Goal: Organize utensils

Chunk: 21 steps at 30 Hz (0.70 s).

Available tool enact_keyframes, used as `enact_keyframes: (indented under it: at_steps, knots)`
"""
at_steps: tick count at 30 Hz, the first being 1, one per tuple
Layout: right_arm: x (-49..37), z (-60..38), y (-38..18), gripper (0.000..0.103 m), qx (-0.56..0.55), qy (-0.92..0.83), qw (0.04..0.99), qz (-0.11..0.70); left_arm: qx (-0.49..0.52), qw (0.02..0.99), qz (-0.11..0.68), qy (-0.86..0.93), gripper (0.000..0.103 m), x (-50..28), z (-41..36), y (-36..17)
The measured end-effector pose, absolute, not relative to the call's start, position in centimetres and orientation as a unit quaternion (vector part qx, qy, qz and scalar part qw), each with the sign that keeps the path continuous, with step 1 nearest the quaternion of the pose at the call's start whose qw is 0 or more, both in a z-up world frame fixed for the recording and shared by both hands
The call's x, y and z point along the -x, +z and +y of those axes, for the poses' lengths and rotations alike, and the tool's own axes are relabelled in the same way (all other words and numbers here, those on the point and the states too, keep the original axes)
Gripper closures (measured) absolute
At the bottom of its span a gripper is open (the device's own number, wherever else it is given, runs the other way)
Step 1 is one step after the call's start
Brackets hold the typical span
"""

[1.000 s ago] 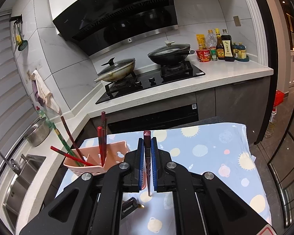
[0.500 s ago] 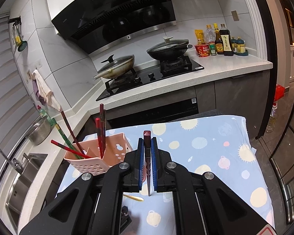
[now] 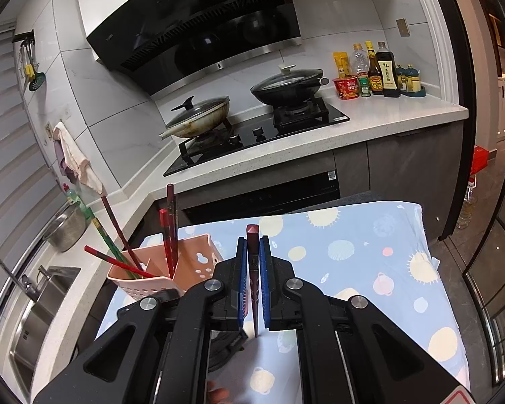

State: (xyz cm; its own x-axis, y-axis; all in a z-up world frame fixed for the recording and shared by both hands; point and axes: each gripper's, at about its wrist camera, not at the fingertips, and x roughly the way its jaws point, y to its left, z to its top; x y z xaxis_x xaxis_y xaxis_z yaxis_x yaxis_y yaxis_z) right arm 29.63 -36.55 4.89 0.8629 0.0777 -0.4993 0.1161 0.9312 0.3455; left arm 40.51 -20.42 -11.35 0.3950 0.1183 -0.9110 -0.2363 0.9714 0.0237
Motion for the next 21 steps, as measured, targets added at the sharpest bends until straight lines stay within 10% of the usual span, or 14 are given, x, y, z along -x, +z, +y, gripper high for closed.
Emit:
enact_keyframes:
  at_steps: [21]
  knots:
    - [-25.4,-34.3,4.5,0.096,-0.187,0.001,0.942,0.277,-0.042,0.848,0.526,-0.049,0.03,-27.1,-9.8,-11.1]
